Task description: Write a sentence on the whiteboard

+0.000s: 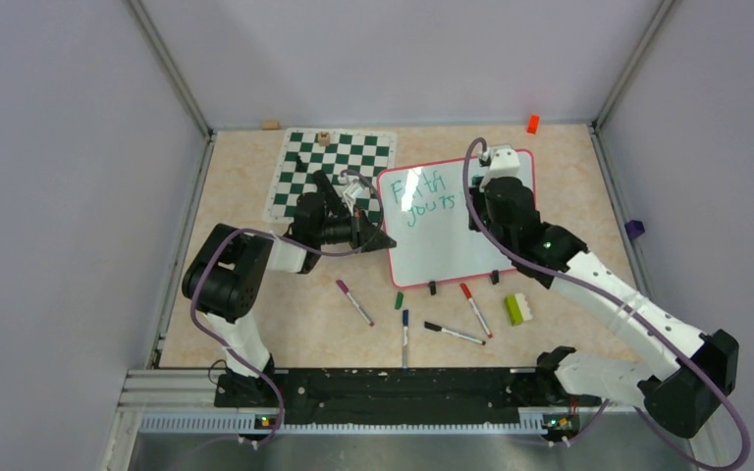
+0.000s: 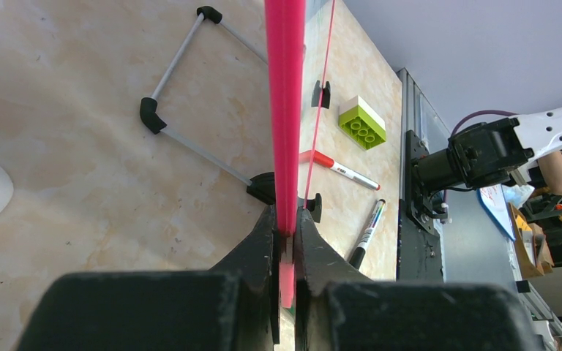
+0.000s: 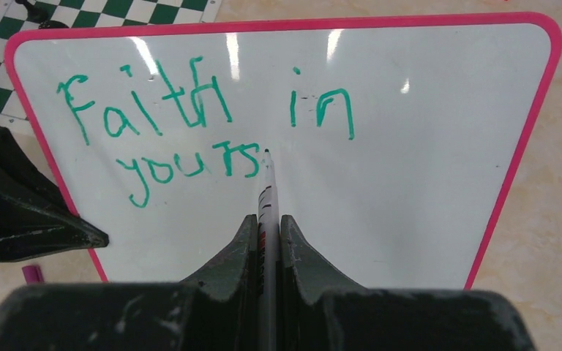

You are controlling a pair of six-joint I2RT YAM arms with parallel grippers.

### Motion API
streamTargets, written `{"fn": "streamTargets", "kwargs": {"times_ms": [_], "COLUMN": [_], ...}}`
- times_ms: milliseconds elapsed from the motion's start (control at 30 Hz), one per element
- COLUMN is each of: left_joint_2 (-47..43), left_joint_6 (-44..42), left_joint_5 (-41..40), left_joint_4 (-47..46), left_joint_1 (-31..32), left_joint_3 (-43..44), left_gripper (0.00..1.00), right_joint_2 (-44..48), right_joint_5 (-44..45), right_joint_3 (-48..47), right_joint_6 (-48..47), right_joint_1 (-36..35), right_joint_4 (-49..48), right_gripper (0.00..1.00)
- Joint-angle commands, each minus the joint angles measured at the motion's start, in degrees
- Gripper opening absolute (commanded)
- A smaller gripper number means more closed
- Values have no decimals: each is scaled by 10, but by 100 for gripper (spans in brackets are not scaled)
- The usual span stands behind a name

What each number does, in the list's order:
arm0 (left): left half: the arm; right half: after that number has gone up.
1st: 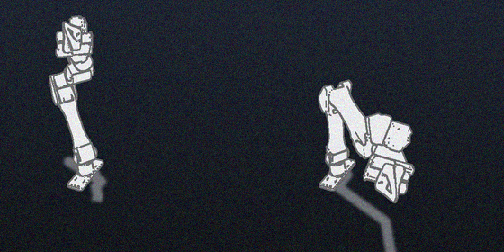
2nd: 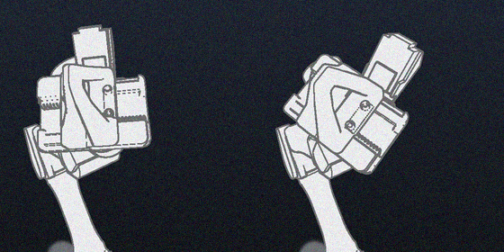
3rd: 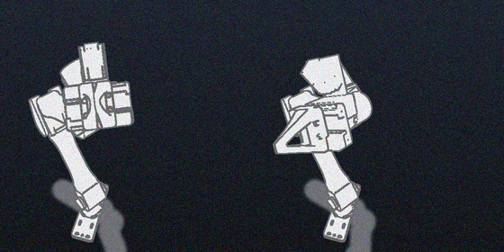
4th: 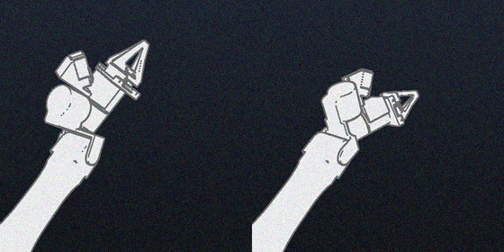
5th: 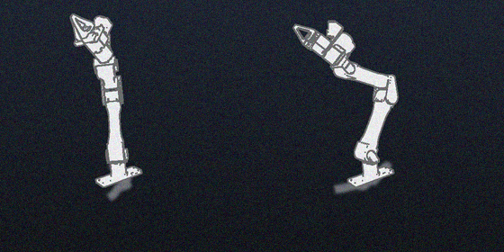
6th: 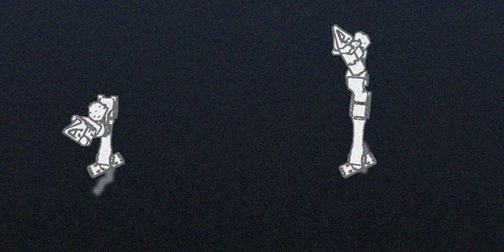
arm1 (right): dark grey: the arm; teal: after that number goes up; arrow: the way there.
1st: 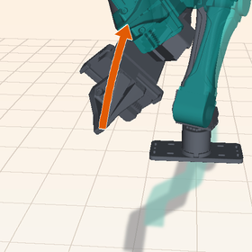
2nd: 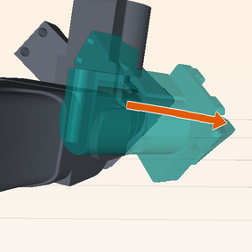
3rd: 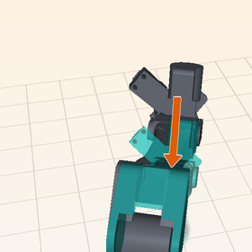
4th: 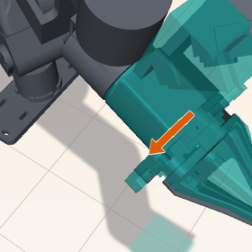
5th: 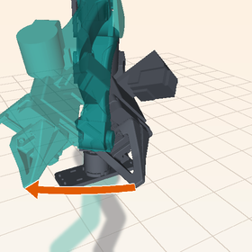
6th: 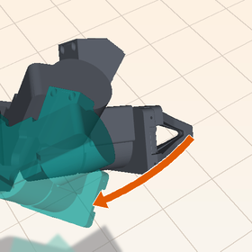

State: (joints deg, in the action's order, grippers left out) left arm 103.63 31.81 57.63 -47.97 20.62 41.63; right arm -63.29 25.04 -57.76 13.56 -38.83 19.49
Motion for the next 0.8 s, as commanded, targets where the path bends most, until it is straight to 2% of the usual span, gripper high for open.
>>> {"fn": "streamTargets", "kwargs": {"times_ms": [0, 333, 767], "left_joint_2": [-8, -7, -13], "left_joint_6": [-9, -7, -18], "left_joint_5": [17, 18, 13], "left_joint_4": [34, 34, 51], "left_joint_1": [3, 4, 4], "left_joint_3": [3, 4, 6], "left_gripper": [0, 0, 0], "right_joint_2": [-10, -37, -70], "right_joint_5": [0, -43, -46], "right_joint_3": [-5, -9, -8], "right_joint_6": [7, 13, 16], "right_joint_1": [30, 35, 35], "right_joint_4": [-4, -7, -20], "right_gripper": [0, 0, 0]}}
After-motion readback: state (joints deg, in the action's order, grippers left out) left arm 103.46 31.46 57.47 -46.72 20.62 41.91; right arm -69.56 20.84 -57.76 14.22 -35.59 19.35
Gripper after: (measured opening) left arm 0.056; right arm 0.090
